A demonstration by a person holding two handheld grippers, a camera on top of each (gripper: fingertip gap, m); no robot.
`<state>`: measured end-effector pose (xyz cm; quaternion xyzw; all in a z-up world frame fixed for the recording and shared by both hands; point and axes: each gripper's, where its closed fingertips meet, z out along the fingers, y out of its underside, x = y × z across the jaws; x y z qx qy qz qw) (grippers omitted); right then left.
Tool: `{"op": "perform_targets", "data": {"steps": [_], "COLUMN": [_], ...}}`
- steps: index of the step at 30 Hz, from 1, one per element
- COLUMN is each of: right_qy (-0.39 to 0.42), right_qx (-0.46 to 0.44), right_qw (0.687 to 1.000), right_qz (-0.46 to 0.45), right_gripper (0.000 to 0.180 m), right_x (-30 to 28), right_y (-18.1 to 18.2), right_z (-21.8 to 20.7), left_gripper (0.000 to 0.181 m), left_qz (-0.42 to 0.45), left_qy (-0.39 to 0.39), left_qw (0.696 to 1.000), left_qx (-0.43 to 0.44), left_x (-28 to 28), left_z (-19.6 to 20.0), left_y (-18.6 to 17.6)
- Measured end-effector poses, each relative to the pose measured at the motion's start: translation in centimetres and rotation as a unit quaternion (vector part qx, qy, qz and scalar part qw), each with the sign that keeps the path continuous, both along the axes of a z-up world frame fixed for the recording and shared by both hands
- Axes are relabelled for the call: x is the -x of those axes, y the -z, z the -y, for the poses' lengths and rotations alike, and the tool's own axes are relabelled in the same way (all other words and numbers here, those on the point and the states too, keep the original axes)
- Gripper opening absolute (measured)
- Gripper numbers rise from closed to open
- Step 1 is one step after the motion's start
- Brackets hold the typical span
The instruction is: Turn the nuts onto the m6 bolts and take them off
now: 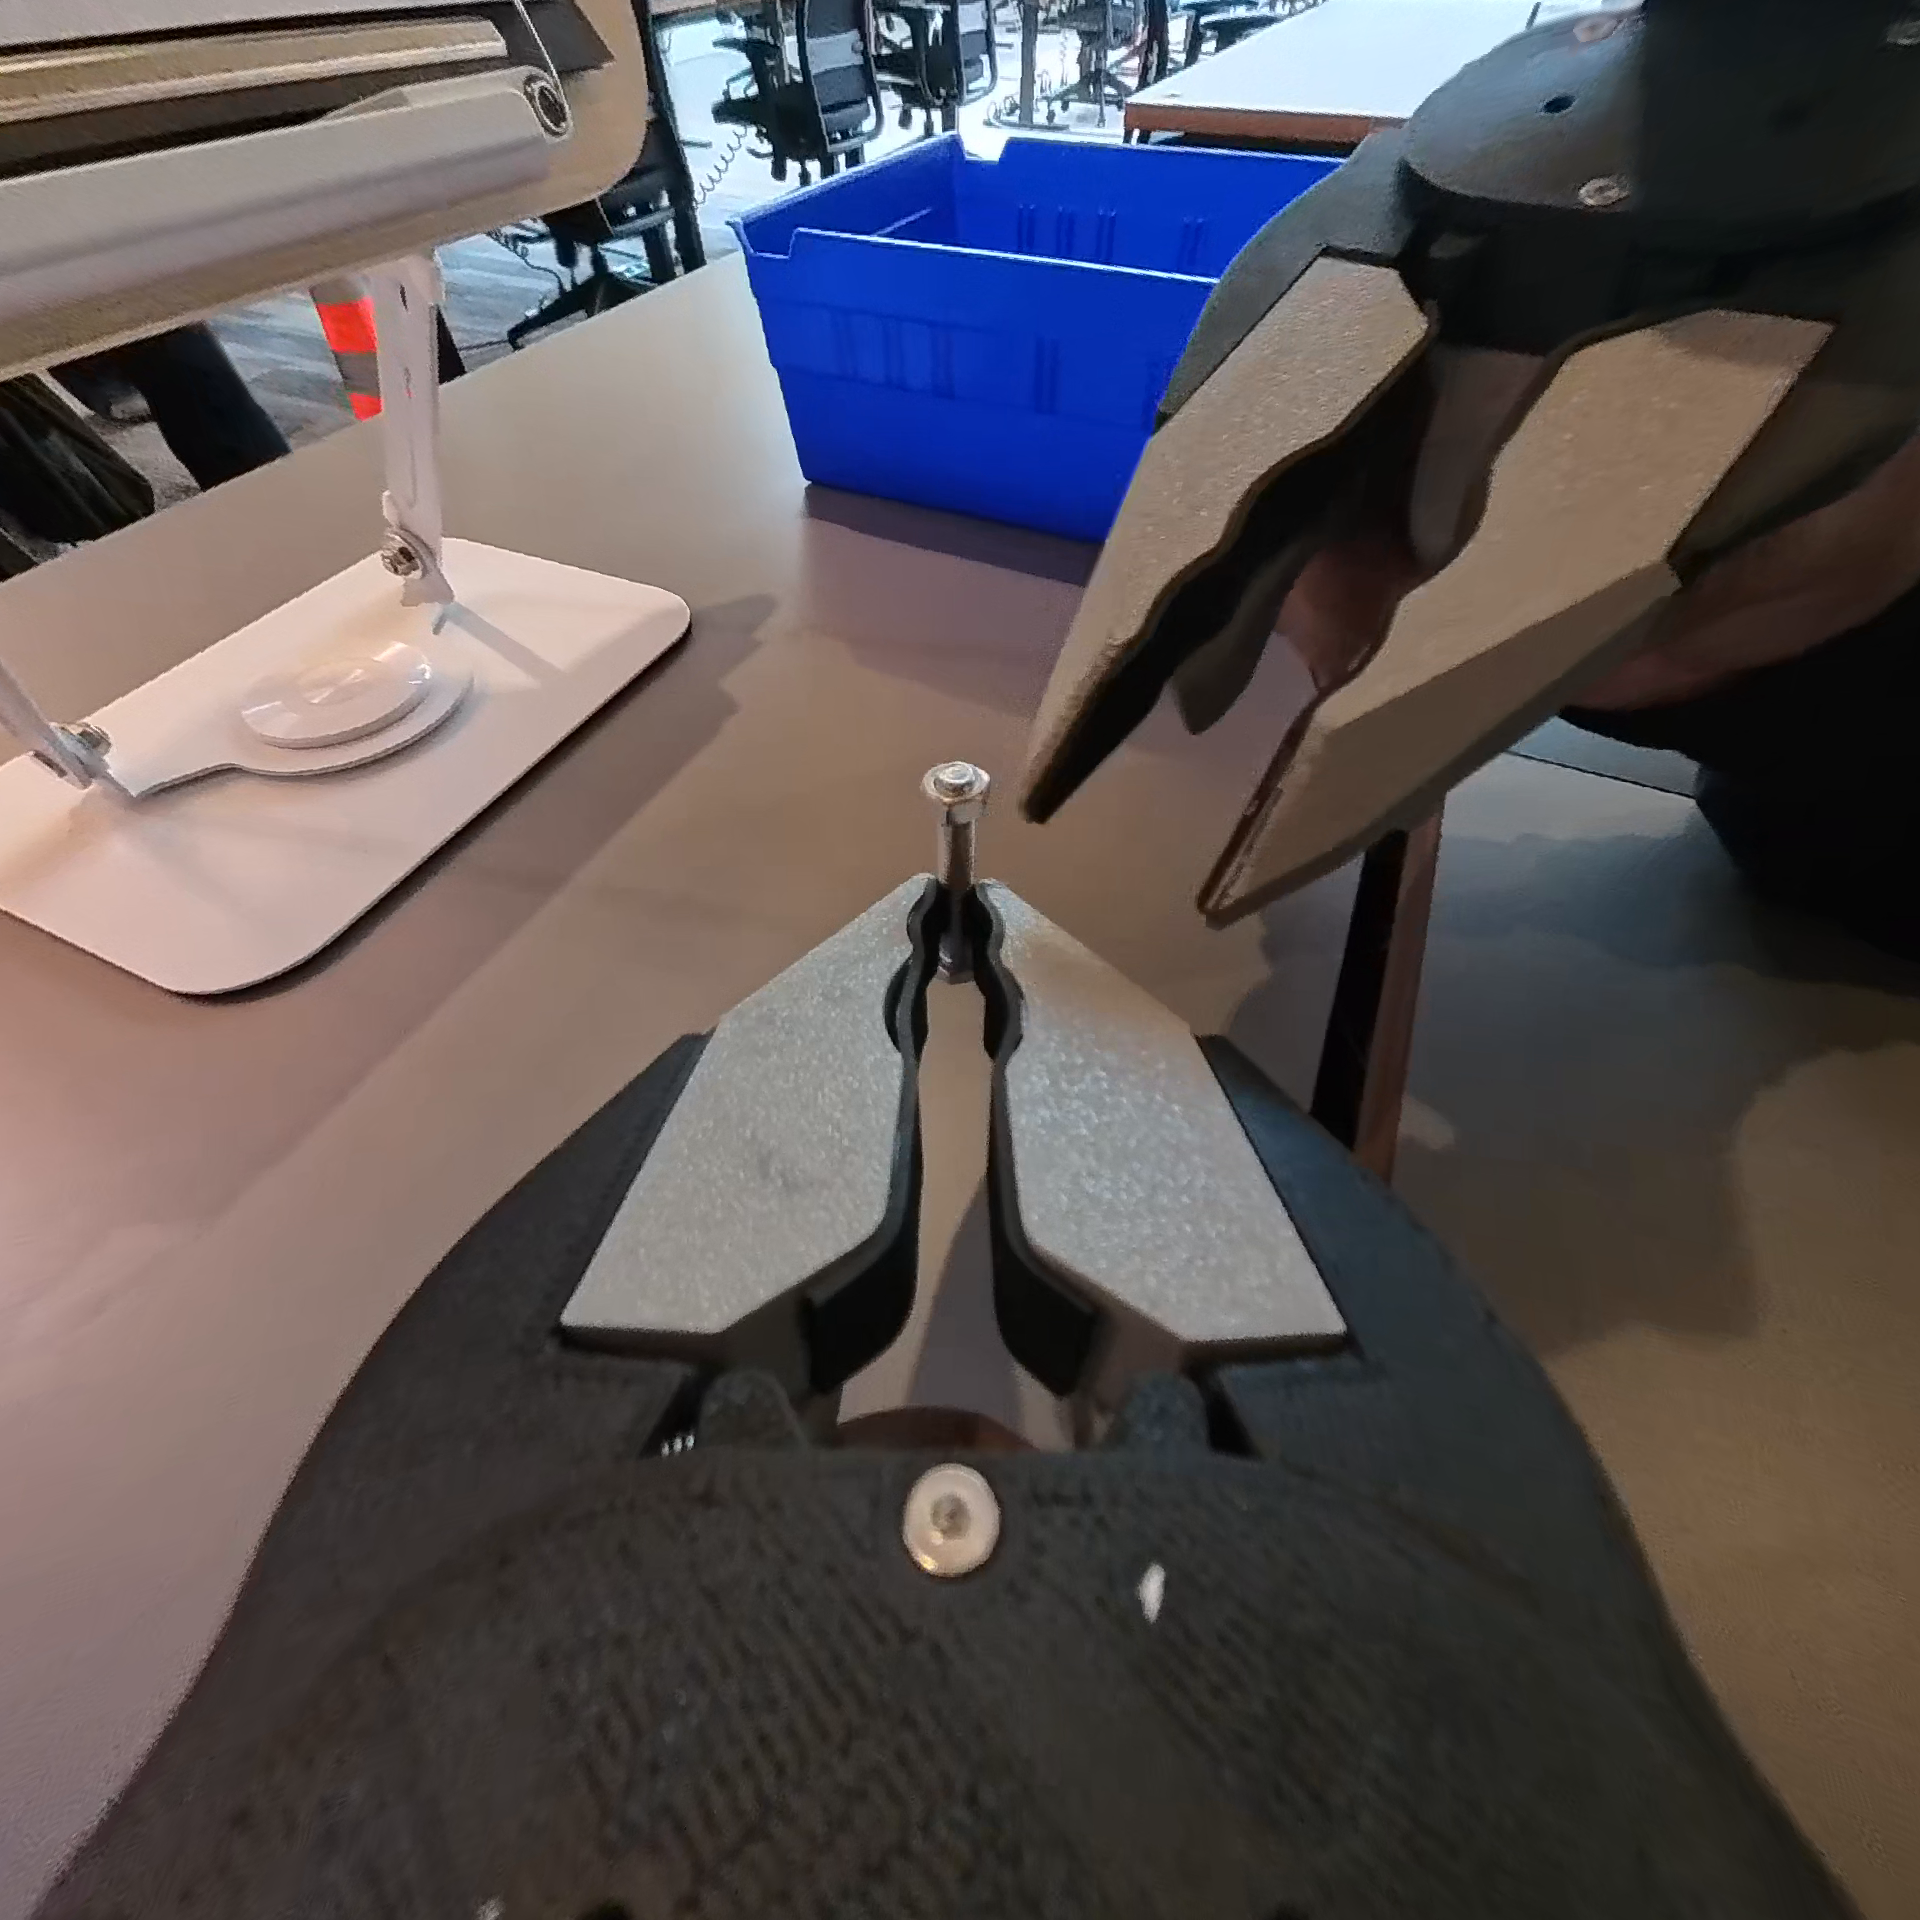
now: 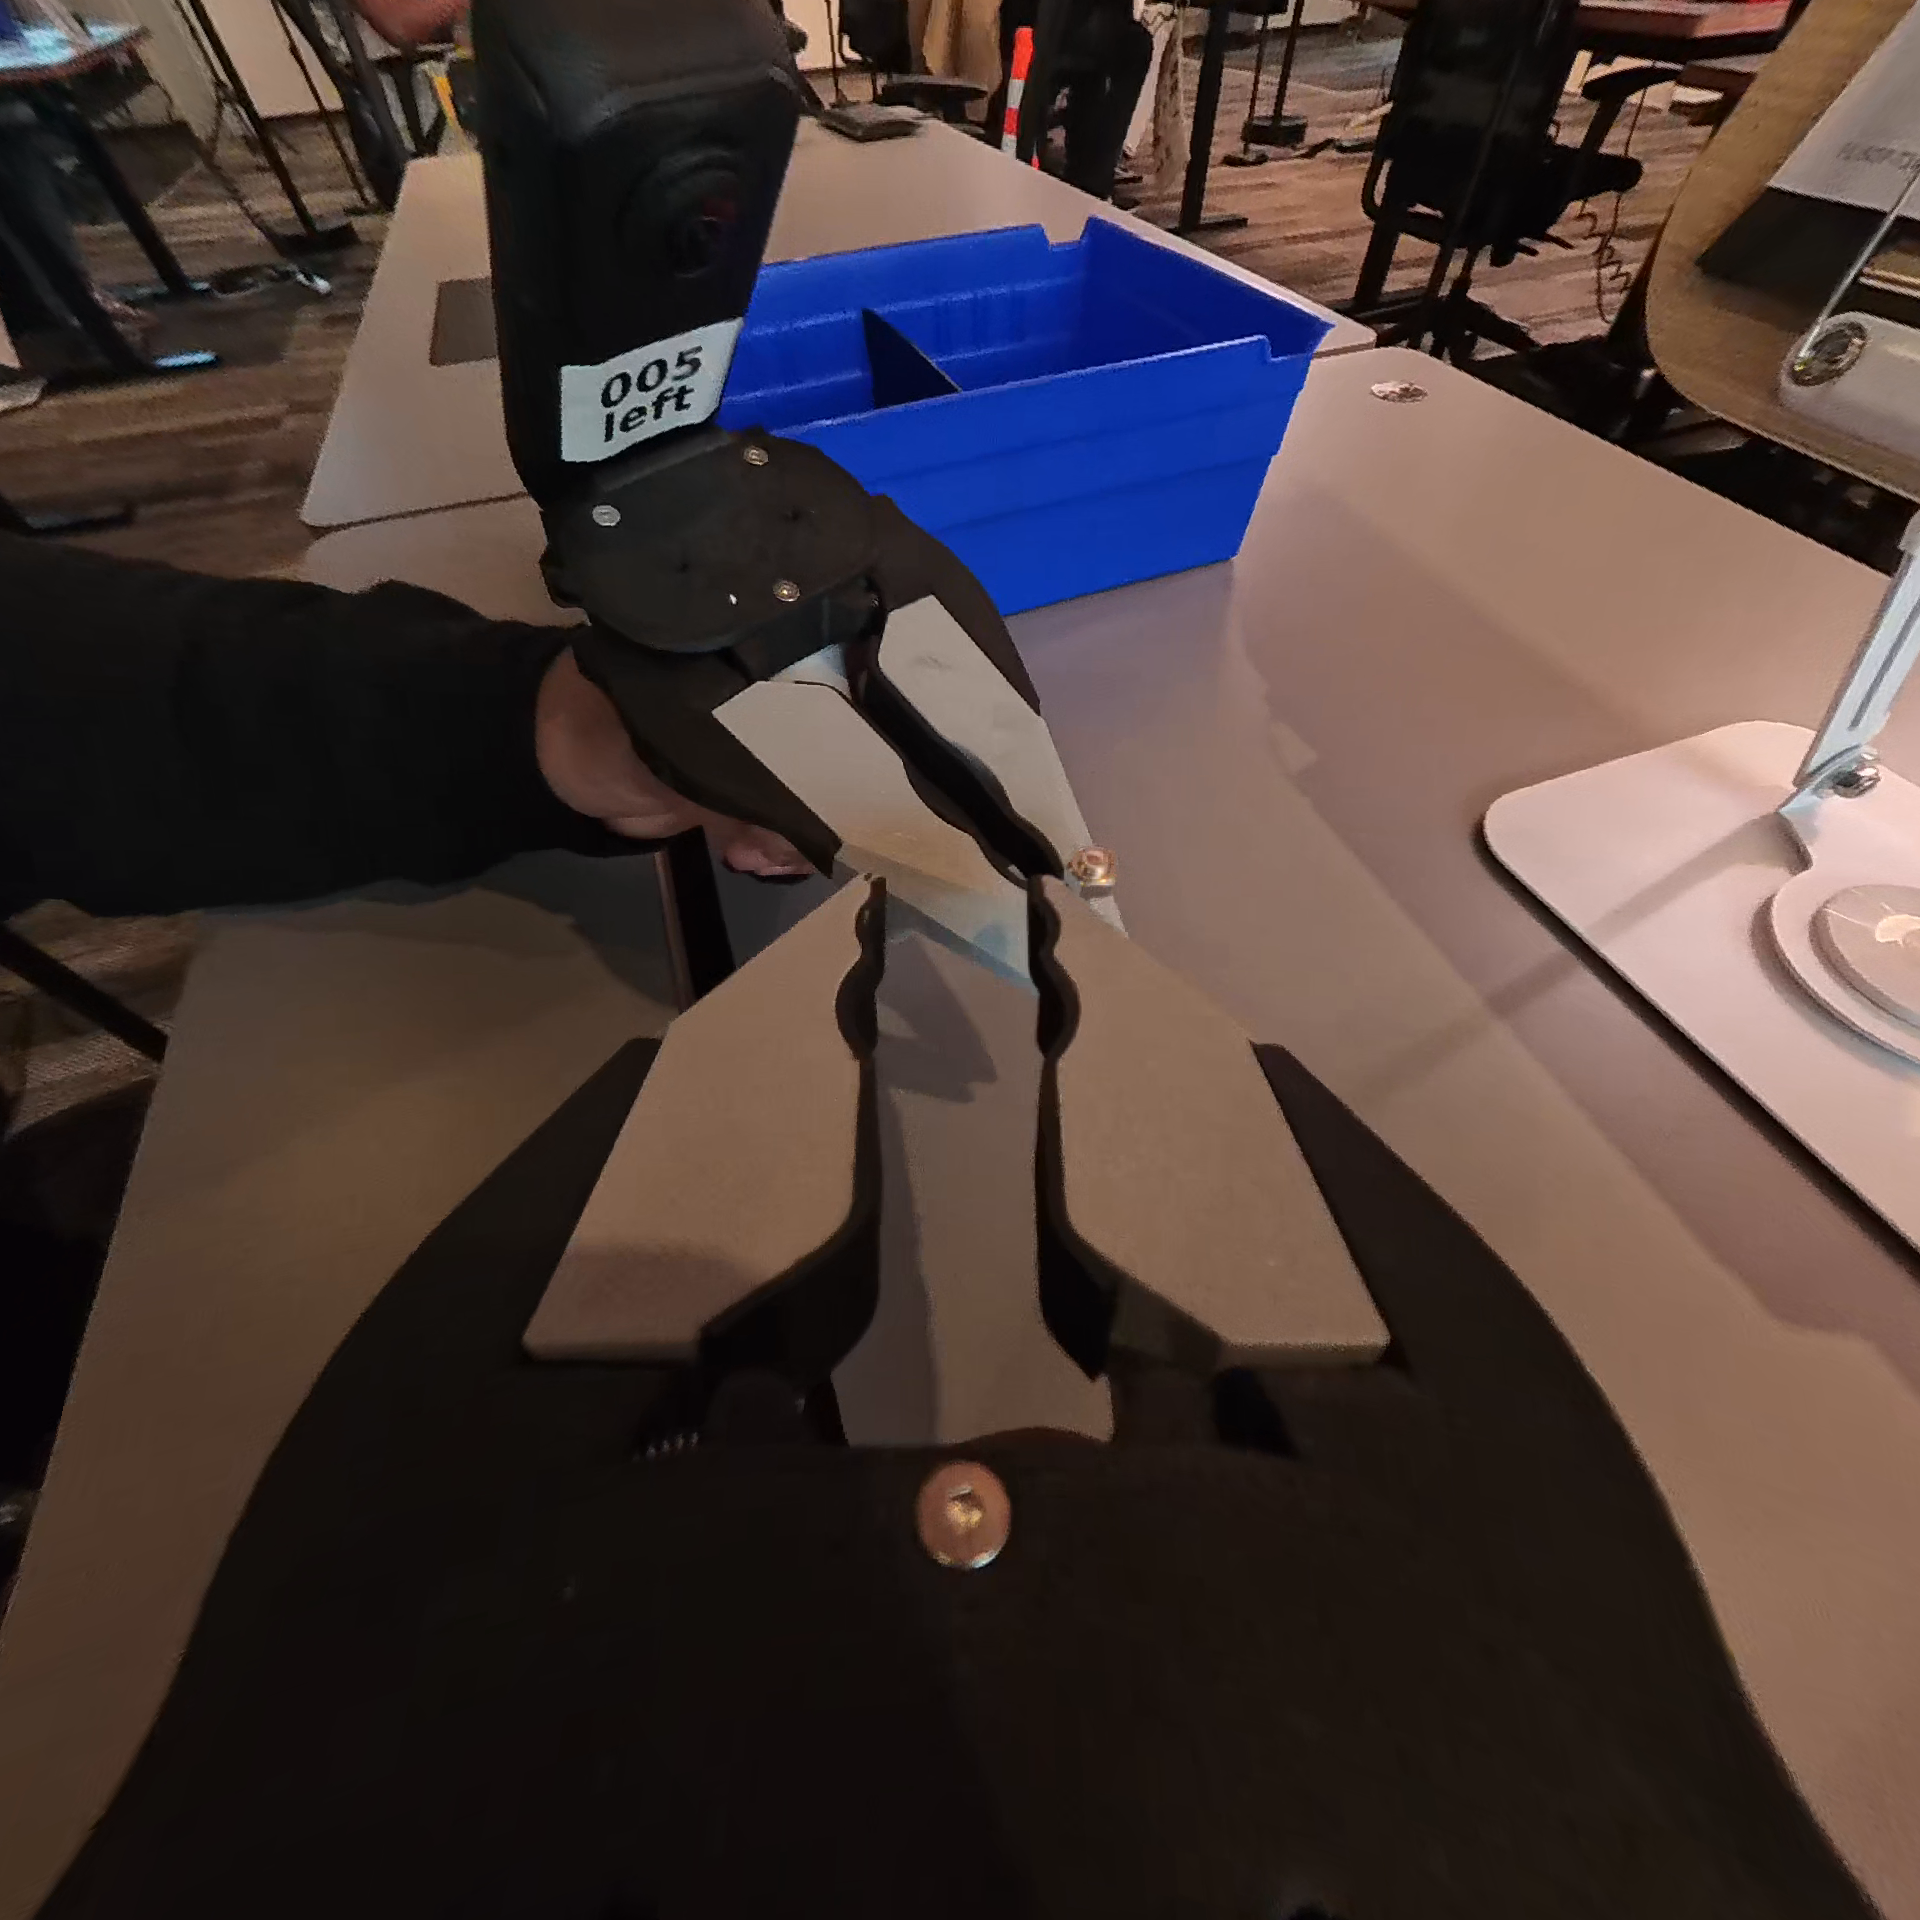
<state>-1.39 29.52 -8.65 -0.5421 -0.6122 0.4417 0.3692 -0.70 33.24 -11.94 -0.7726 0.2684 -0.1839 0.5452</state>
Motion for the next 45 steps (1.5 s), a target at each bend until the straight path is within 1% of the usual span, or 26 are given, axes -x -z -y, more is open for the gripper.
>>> {"op": "perform_targets", "data": {"steps": [5,9,11,17,20,23,25,27,31,35,39,40,41,42,45], "right_qy": [0.015,0.041,0.038,0.022,-0.002,0.008,0.013,0.025,0.029,0.025,0.022,0.018,0.004,-0.006,0.004], "right_qx": [0.002,0.000,0.001,-0.010,0.003,-0.005,-0.002,0.003,0.001,0.003,0.004,0.006,0.010,0.014,0.002], "right_qw": [1.000,0.999,0.999,1.000,1.000,1.000,1.000,1.000,1.000,1.000,1.000,1.000,1.000,1.000,1.000], "right_qz": [-0.009,-0.008,-0.005,0.003,0.000,-0.001,-0.007,-0.012,-0.007,-0.004,-0.004,-0.002,-0.003,-0.007,0.000], "right_gripper": [0.027,0.037,0.041,0.037,0.022,0.027,0.027,0.032,0.032,0.035,0.033,0.030,0.019,0.018,0.024], "right_x": [-0.2,-0.1,0.1,0.1,0.0,0.0,-0.1,-0.1,0.0,0.1,0.0,-0.1,-0.1,-0.1,0.0], "right_y": [-0.3,-0.1,0.1,0.3,0.1,0.0,-0.2,-0.4,-0.1,0.1,0.0,0.0,-0.1,-0.2,0.0], "right_z": [-0.7,-1.7,-1.6,-0.8,0.0,-0.3,-0.6,-1.0,-1.2,-1.0,-0.9,-0.7,-0.3,0.1,-0.2], "left_gripper": [0.002,0.002,0.002,0.002,0.002,0.002,0.002,0.002,0.002,0.002,0.002,0.002,0.002,0.002,0.002], "left_qz": [-0.004,-0.004,-0.005,-0.004,-0.001,-0.005,-0.005,-0.005,-0.005,-0.007,-0.006,-0.006,-0.004,-0.001,-0.005], "left_qy": [0.001,0.002,0.004,-0.001,-0.003,0.000,0.001,0.002,0.004,0.006,0.000,-0.003,-0.005,-0.004,-0.002], "left_qw": [1.000,1.000,1.000,1.000,1.000,1.000,1.000,1.000,1.000,1.000,1.000,1.000,1.000,1.000,1.000], "left_qx": [-0.002,-0.004,-0.003,-0.004,-0.003,-0.002,-0.001,-0.001,-0.001,-0.002,-0.003,-0.004,-0.004,-0.003,-0.003], "left_x": [-0.1,-0.2,-0.3,-0.1,0.1,-0.1,-0.2,-0.2,-0.3,-0.4,-0.2,0.0,0.1,0.1,0.0], "left_z": [0.0,0.1,0.1,0.0,0.0,0.0,0.1,0.1,0.1,0.2,0.1,0.0,0.0,0.0,0.0], "left_y": [0.0,0.0,0.0,-0.1,-0.1,0.0,0.1,0.1,0.1,0.2,0.1,0.0,0.0,-0.1,0.0]}}
